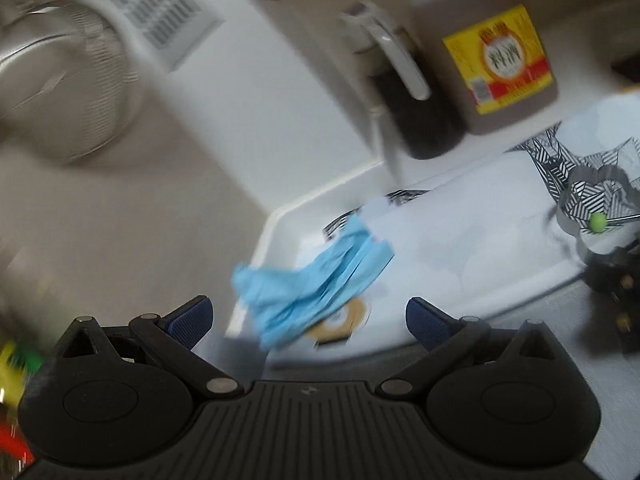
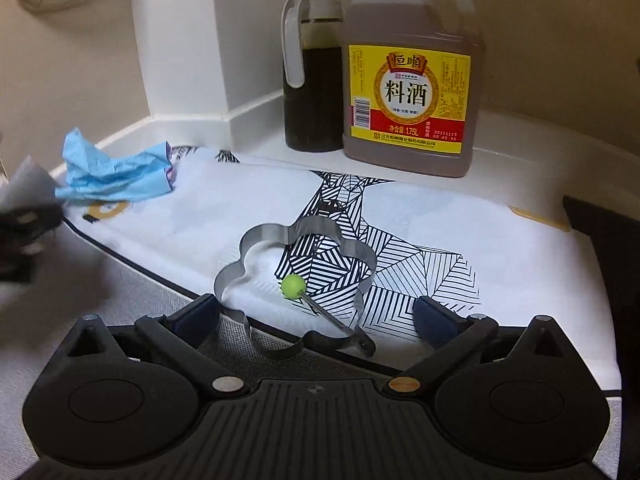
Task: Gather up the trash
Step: 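Position the left tool over the blue glove while the right tool aligns over the flower egg ring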
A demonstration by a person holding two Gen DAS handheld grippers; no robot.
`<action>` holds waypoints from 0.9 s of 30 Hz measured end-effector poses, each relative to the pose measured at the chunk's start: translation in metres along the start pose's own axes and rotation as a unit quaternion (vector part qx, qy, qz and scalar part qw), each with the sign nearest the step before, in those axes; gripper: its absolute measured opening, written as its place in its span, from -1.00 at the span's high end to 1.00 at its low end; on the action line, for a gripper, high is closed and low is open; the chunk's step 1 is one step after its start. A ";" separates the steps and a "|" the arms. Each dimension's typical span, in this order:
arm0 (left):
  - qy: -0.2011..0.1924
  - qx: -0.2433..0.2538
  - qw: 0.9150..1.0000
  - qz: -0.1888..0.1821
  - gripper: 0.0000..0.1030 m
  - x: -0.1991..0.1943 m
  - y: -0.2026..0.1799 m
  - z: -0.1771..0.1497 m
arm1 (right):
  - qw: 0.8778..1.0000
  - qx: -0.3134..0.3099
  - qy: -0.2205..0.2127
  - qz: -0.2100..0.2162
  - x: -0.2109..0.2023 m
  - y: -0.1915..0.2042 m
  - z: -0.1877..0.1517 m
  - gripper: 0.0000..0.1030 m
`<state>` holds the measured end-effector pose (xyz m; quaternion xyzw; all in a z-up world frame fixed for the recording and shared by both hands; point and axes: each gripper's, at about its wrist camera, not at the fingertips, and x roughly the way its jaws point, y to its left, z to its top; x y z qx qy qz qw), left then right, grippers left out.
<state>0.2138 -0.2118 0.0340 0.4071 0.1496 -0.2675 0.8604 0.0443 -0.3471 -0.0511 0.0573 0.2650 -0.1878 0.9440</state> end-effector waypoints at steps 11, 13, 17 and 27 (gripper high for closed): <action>0.003 -0.050 0.994 -0.101 -1.00 0.089 0.000 0.005 | 1.000 -0.010 0.005 -0.001 0.002 0.001 0.004 -1.00; -0.003 -0.070 0.990 -0.121 -1.00 0.098 0.006 0.004 | 1.000 -0.011 0.005 -0.002 0.003 0.001 0.005 -1.00; -0.042 -0.119 0.983 -0.135 -1.00 0.112 0.010 -0.009 | 1.000 -0.012 0.006 -0.001 0.003 0.002 0.005 -1.00; -0.017 -0.190 0.963 -0.193 -1.00 0.125 0.025 -0.014 | 1.000 -0.014 0.006 -0.003 0.003 0.002 0.004 -1.00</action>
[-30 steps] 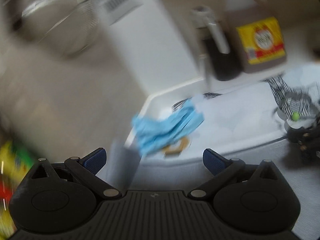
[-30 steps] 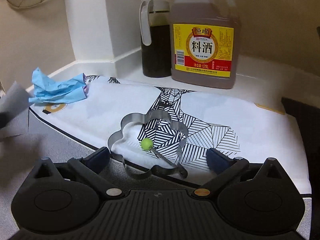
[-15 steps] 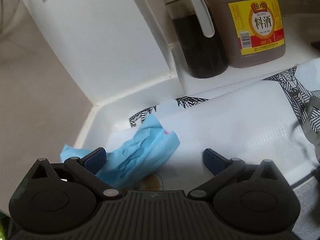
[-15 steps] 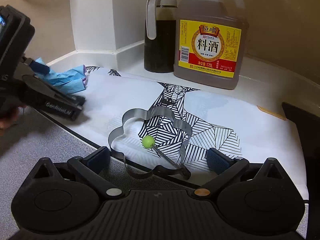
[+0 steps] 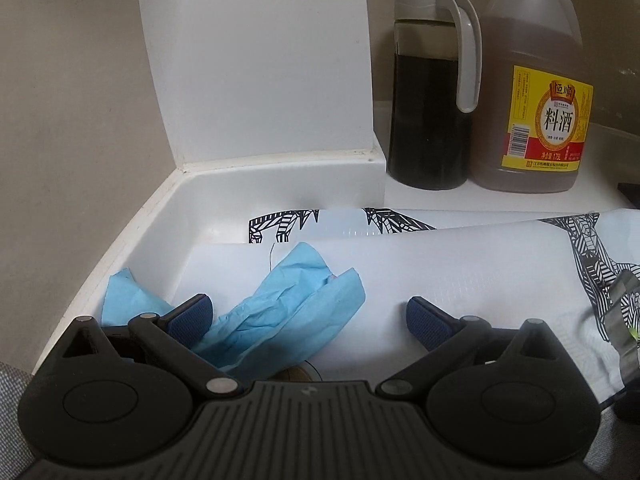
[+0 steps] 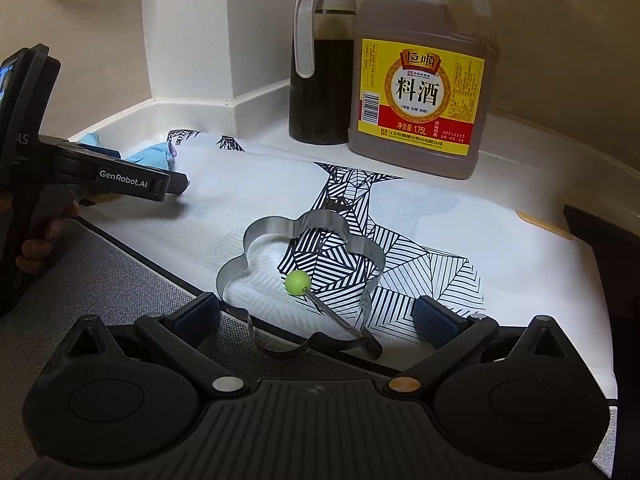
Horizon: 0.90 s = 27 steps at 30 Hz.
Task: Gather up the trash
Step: 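Position the left tool over the blue glove while the right tool aligns over the flower egg ring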
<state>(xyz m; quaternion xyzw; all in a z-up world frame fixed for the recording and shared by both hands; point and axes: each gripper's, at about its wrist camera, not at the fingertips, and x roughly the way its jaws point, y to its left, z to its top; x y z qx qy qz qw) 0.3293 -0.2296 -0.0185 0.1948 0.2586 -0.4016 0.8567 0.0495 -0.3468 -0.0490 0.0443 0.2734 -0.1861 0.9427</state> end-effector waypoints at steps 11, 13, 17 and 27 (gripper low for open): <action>0.004 -0.010 1.000 -0.007 -1.00 -0.003 0.006 -0.001 | 1.000 0.000 0.000 0.000 0.000 0.000 0.000 -1.00; 0.004 -0.010 1.000 -0.008 -1.00 -0.003 0.006 -0.001 | 1.000 0.000 0.000 0.000 0.000 0.000 0.000 -1.00; 0.006 -0.016 1.000 -0.013 -1.00 -0.003 0.008 0.000 | 1.000 0.000 0.000 0.000 0.001 0.000 0.000 -1.00; 0.007 -0.017 1.000 -0.013 -1.00 -0.003 0.008 0.000 | 1.000 -0.001 -0.001 0.000 0.000 0.001 0.000 -1.00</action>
